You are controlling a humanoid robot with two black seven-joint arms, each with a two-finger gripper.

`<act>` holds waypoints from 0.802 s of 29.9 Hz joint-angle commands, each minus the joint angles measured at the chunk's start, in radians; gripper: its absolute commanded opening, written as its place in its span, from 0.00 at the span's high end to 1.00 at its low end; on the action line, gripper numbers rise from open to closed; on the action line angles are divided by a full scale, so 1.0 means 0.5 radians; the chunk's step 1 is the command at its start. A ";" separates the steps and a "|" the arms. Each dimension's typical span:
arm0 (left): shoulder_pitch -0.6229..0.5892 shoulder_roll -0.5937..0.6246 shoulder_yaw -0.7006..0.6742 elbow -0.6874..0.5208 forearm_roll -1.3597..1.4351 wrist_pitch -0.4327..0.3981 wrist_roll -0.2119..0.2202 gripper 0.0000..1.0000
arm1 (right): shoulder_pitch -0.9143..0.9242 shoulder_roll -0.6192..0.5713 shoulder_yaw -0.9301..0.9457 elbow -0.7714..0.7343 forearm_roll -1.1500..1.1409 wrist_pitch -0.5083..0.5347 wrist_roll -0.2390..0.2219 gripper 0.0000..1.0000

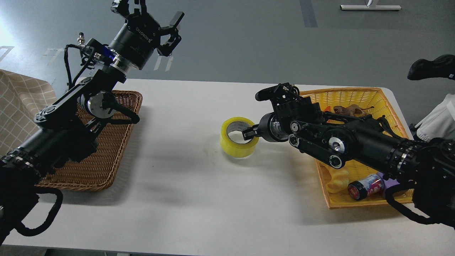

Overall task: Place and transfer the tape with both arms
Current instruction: 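Lower the tape roll onto the table center and release it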

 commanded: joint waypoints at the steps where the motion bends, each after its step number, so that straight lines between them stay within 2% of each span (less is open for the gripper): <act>1: 0.002 -0.001 0.000 0.000 0.000 0.000 0.000 0.02 | -0.001 0.000 0.000 -0.025 0.000 0.000 0.000 1.00; 24: 0.002 -0.007 0.000 0.000 0.000 0.000 0.000 0.02 | -0.029 0.000 -0.061 -0.043 0.006 0.000 0.000 0.99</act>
